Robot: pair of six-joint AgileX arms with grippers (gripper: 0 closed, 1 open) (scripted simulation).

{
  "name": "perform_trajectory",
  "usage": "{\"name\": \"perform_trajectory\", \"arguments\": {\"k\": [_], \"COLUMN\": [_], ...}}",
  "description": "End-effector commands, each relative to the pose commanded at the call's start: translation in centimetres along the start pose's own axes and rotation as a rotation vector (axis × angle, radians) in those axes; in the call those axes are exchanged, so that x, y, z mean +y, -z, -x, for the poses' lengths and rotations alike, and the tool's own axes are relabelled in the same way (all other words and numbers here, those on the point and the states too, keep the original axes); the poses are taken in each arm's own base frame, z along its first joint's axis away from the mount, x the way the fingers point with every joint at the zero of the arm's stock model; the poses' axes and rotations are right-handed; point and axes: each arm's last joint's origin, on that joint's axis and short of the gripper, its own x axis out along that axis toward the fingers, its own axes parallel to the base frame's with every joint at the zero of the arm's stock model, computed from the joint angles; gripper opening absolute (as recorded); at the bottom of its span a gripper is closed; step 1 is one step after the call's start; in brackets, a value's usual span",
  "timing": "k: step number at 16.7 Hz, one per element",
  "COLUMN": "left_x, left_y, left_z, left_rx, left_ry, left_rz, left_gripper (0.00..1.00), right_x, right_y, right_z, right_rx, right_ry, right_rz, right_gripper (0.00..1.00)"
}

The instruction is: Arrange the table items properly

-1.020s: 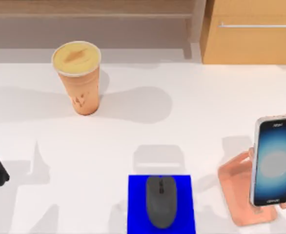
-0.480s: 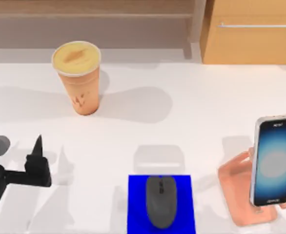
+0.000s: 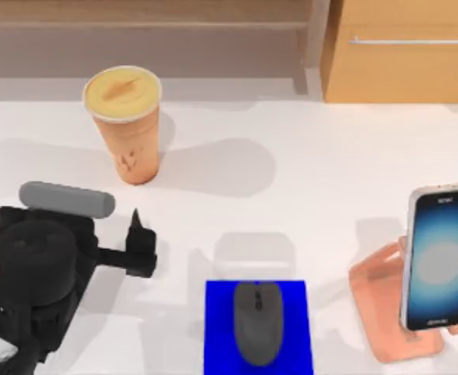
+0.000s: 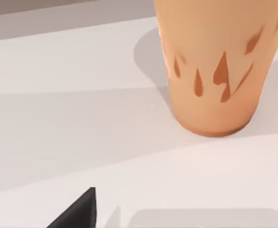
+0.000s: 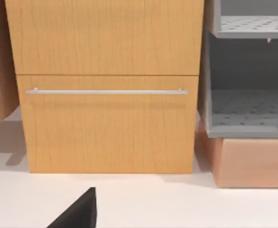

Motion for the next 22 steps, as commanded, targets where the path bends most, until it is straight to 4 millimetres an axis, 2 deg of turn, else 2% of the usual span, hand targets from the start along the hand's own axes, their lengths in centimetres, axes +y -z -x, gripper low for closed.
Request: {"name": "perform_trajectory", "arguments": {"k": [4, 9, 16, 22], "left_x": [-2.0, -2.8, -2.9, -2.5], "left_y": [-1.2, -1.9, -1.9, -2.7], "left_z": [-4.4, -8.5, -9.0, -11.8], "left_rx": [-0.132, -0.264, -0.28, -0.281], "left_ry": [-0.037, -0.088, -0.093, -0.097], "left_rz": [0.055, 0.121, 0.128, 0.129], "left_gripper": [1.0, 1.0, 1.0, 1.0], "right_x": [0.0, 0.0, 0.0, 0.0], "right_y": [0.0, 0.0, 0.0, 0.0], "right_z": [0.0, 0.0, 0.0, 0.0], "right_rx": [0.0, 0.0, 0.0, 0.0], "right_ry": [0.0, 0.0, 0.0, 0.0], "right_rz": [0.0, 0.0, 0.0, 0.0], "right_gripper": [1.0, 1.0, 1.0, 1.0]}}
